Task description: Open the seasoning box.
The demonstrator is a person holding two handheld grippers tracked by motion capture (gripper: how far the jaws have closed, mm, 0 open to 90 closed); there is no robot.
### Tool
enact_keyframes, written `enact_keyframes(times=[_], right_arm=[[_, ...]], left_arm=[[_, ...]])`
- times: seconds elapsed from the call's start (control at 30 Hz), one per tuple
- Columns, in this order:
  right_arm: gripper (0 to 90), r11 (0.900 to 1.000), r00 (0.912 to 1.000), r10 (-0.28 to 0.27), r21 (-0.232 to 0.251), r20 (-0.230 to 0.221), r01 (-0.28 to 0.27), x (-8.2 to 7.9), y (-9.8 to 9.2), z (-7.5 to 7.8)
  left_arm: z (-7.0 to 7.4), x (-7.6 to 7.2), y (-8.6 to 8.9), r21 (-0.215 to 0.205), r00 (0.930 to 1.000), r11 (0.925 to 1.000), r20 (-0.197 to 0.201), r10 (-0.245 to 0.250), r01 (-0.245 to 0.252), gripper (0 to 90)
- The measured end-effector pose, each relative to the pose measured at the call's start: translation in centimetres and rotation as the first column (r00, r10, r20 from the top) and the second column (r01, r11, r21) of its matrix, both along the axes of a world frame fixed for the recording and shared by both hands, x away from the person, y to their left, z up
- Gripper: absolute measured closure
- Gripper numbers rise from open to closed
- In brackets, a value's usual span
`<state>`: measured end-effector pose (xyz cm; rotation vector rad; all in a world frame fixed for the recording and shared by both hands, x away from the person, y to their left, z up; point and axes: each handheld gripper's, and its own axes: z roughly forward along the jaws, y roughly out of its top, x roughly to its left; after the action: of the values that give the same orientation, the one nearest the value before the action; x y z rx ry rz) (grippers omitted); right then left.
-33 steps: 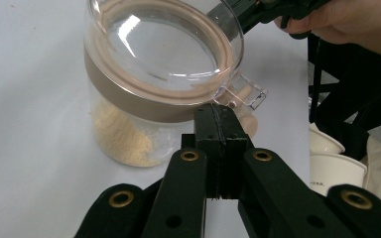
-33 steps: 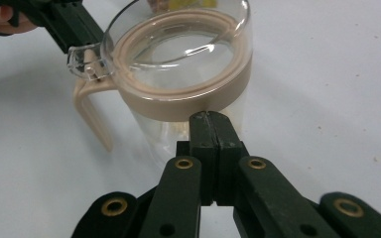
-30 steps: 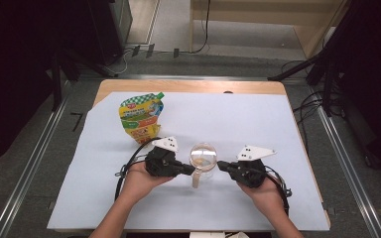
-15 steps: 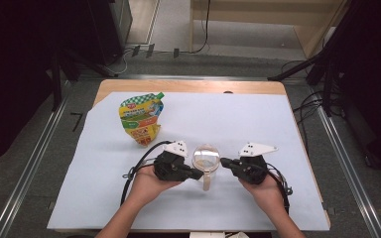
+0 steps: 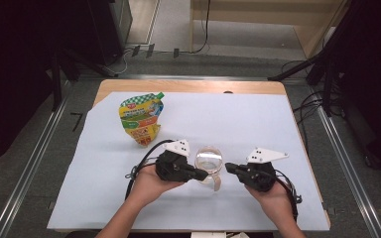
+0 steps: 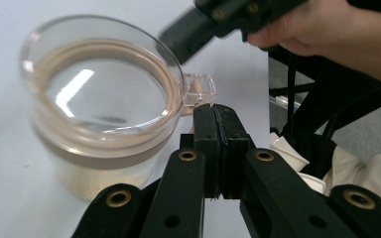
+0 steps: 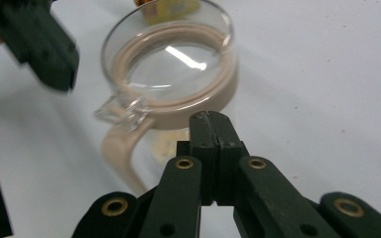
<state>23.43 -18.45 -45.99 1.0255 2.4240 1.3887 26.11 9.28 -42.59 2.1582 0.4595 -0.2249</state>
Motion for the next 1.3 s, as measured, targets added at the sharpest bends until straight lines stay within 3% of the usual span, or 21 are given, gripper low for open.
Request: enact_keyframes(times=[0.27,0.43,0.57,0.93,1.3], right_arm=[[90.0,0.999,0.9994,0.031,-0.018,-0.017,-0.031,-2.2,0.1,-0.3],[90.0,0.997,0.9973,0.069,-0.020,-0.023,-0.070,-4.0,0.7,-0.3],[90.0,0.993,0.9922,0.115,-0.008,-0.049,-0.115,-4.7,1.8,-0.8],[90.0,0.992,0.9903,0.118,-0.044,-0.074,-0.121,-4.3,3.9,-2.7],[90.0,0.993,0.9922,0.105,-0.043,-0.068,-0.108,-4.0,3.5,-2.7]], left_arm=[[0.8,0.9,2.4,0.015,0.9989,0.9989,0.011,0.045,-0.045,83.4],[0.7,1.8,4.0,0.011,0.9931,0.9931,-0.007,0.117,-0.117,73.7],[0.6,2.1,4.4,0.004,0.9905,0.9905,-0.002,0.138,-0.138,66.3],[-0.1,2.8,4.6,0.004,0.9856,0.9855,0.002,0.169,-0.169,46.0],[-0.7,3.0,4.6,0.014,0.9841,0.9840,0.004,0.177,-0.177,43.1]])
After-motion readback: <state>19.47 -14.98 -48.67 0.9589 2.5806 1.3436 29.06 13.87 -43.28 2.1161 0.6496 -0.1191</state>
